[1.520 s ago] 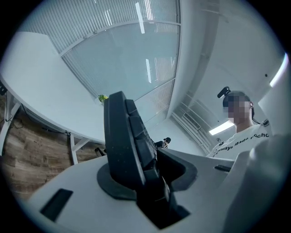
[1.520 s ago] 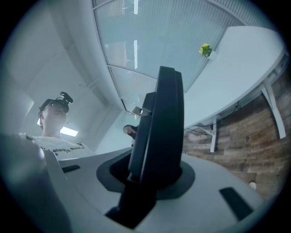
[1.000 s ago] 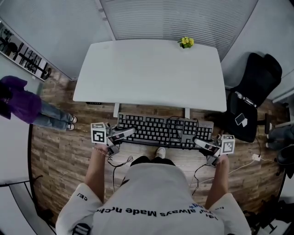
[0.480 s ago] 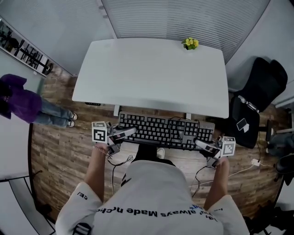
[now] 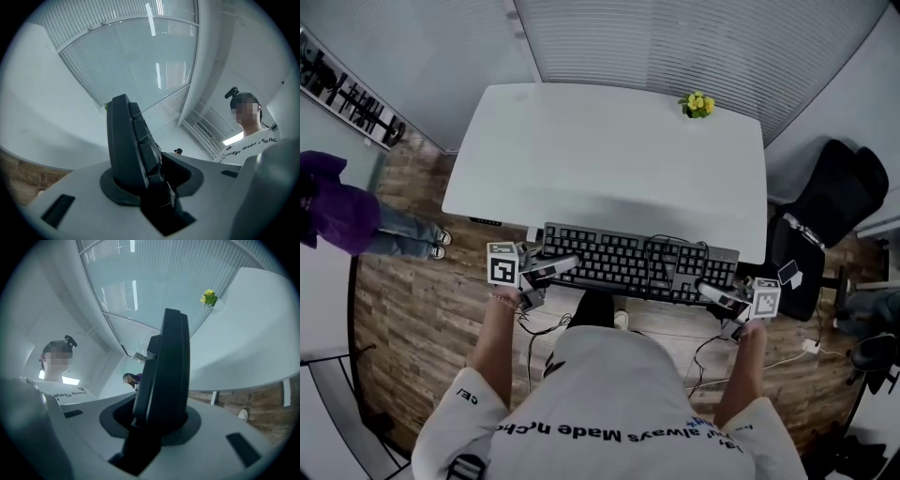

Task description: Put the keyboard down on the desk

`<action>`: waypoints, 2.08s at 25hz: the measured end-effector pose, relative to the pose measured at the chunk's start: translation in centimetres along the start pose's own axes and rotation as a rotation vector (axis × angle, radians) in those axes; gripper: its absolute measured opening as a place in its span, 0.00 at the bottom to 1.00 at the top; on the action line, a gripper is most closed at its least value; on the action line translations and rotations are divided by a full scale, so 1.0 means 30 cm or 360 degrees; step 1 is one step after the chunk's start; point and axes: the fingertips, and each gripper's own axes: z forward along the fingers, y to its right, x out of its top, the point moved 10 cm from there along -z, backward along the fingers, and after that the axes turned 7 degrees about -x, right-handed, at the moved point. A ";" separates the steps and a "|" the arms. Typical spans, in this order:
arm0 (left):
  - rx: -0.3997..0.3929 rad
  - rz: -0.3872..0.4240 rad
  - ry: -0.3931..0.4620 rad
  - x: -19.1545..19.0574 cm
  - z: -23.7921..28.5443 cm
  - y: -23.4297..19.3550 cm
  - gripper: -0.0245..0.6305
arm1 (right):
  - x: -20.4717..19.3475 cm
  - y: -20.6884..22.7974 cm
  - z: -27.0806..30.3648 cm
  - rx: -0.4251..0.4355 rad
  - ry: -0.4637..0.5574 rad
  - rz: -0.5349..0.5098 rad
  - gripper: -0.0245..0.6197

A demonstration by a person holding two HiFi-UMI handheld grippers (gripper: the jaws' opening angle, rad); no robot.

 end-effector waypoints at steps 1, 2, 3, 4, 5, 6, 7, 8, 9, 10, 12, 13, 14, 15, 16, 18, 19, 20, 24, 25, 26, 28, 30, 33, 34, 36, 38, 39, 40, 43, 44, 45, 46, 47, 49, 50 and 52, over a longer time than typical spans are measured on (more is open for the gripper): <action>0.0001 0.0010 0.0004 0.002 -0.002 0.008 0.28 | 0.005 -0.007 0.001 0.0002 -0.0003 -0.0009 0.23; 0.0001 0.0023 0.0006 0.003 -0.002 0.018 0.28 | 0.008 -0.015 0.000 0.0005 -0.0004 -0.0020 0.23; -0.0001 0.0036 0.0009 0.004 -0.002 0.029 0.28 | 0.008 -0.024 -0.002 0.0009 -0.0004 -0.0030 0.23; -0.0004 0.0049 0.0012 0.004 -0.002 0.039 0.27 | 0.008 -0.031 -0.003 0.0013 -0.0004 -0.0041 0.23; -0.0005 0.0058 0.0014 0.009 -0.002 0.044 0.28 | 0.012 -0.035 -0.001 0.0017 -0.0006 -0.0049 0.23; -0.0005 0.0063 0.0015 0.021 -0.005 0.036 0.28 | 0.025 -0.034 0.009 0.0019 -0.0008 -0.0053 0.23; -0.0006 0.0059 0.0018 0.049 -0.010 0.012 0.28 | 0.053 -0.023 0.032 0.0019 -0.0011 -0.0050 0.23; -0.0007 0.0048 0.0020 0.092 -0.017 -0.028 0.28 | 0.097 -0.004 0.066 0.0016 -0.0014 -0.0041 0.23; -0.0006 0.0032 0.0022 0.146 -0.023 -0.076 0.28 | 0.150 0.019 0.108 0.0010 -0.0018 -0.0026 0.23; -0.0005 0.0016 0.0022 0.200 -0.029 -0.122 0.28 | 0.202 0.041 0.147 0.0003 -0.0022 -0.0010 0.23; -0.0005 -0.0005 0.0020 0.283 -0.036 -0.183 0.28 | 0.278 0.069 0.203 -0.0008 -0.0026 0.0012 0.23; -0.0008 -0.0008 0.0017 0.312 -0.038 -0.199 0.27 | 0.302 0.073 0.221 -0.0010 -0.0026 0.0016 0.23; -0.0011 -0.0008 0.0013 0.335 -0.041 -0.211 0.28 | 0.321 0.074 0.236 -0.0013 -0.0025 0.0017 0.23; -0.0013 -0.0009 0.0011 0.355 -0.045 -0.222 0.28 | 0.335 0.076 0.251 -0.0015 -0.0024 0.0019 0.23; -0.0016 -0.0015 0.0010 0.372 -0.051 -0.236 0.28 | 0.348 0.078 0.266 -0.0018 -0.0025 0.0023 0.23; -0.0020 -0.0037 0.0008 0.409 -0.068 -0.270 0.28 | 0.376 0.086 0.301 -0.0034 -0.0024 0.0034 0.23; -0.0023 -0.0046 0.0006 0.430 -0.077 -0.288 0.28 | 0.393 0.088 0.320 -0.0045 -0.0022 0.0035 0.23; -0.0027 -0.0051 0.0003 0.452 -0.083 -0.305 0.28 | 0.411 0.087 0.340 -0.0052 -0.0019 0.0026 0.23; -0.0047 -0.0069 -0.0017 0.535 -0.089 -0.381 0.27 | 0.467 0.112 0.394 -0.0077 0.0002 0.0021 0.23; -0.0048 -0.0074 -0.0021 0.556 -0.089 -0.408 0.28 | 0.480 0.133 0.406 -0.0088 0.0007 0.0049 0.23; -0.0048 -0.0080 -0.0025 0.577 -0.088 -0.438 0.27 | 0.499 0.154 0.421 -0.0095 0.0010 0.0068 0.23; -0.0049 -0.0091 -0.0035 0.617 -0.086 -0.492 0.28 | 0.538 0.189 0.451 -0.0097 0.0017 0.0083 0.23; -0.0049 -0.0093 -0.0046 0.641 -0.087 -0.513 0.28 | 0.552 0.199 0.467 -0.0096 0.0028 0.0081 0.23; -0.0028 -0.0084 -0.0054 0.658 -0.092 -0.512 0.27 | 0.556 0.201 0.479 -0.0095 0.0034 0.0078 0.24; -0.0018 -0.0081 -0.0055 0.668 -0.088 -0.518 0.28 | 0.567 0.211 0.481 -0.0097 0.0033 0.0080 0.24; -0.0010 -0.0075 -0.0061 0.695 -0.071 -0.546 0.28 | 0.601 0.241 0.486 -0.0092 0.0033 0.0074 0.24; -0.0010 -0.0073 -0.0064 0.709 -0.060 -0.569 0.28 | 0.622 0.261 0.491 -0.0090 0.0036 0.0062 0.24; -0.0008 -0.0073 -0.0061 0.710 -0.059 -0.574 0.28 | 0.627 0.264 0.493 -0.0092 0.0036 0.0055 0.24; -0.0006 -0.0072 -0.0058 0.709 -0.059 -0.576 0.28 | 0.629 0.264 0.494 -0.0098 0.0037 0.0045 0.25; 0.0002 -0.0078 -0.0050 0.703 -0.055 -0.576 0.28 | 0.637 0.266 0.489 -0.0147 0.0053 -0.0007 0.27; 0.0009 -0.0079 -0.0051 0.702 -0.056 -0.577 0.28 | 0.640 0.269 0.490 -0.0183 0.0067 -0.0031 0.28; 0.0020 -0.0081 -0.0052 0.702 -0.059 -0.579 0.28 | 0.643 0.273 0.492 -0.0221 0.0080 -0.0054 0.30; 0.0030 -0.0085 -0.0050 0.702 -0.061 -0.583 0.28 | 0.645 0.277 0.494 -0.0252 0.0090 -0.0071 0.31; 0.0039 -0.0088 -0.0046 0.701 -0.063 -0.587 0.28 | 0.646 0.281 0.496 -0.0274 0.0099 -0.0082 0.32; 0.0061 -0.0095 -0.0037 0.695 -0.066 -0.594 0.28 | 0.646 0.290 0.498 -0.0308 0.0109 -0.0090 0.33; 0.0077 -0.0098 -0.0034 0.691 -0.067 -0.595 0.28 | 0.644 0.296 0.497 -0.0324 0.0112 -0.0092 0.34; 0.0105 -0.0099 -0.0033 0.683 -0.067 -0.600 0.28 | 0.641 0.306 0.496 -0.0357 0.0121 -0.0101 0.36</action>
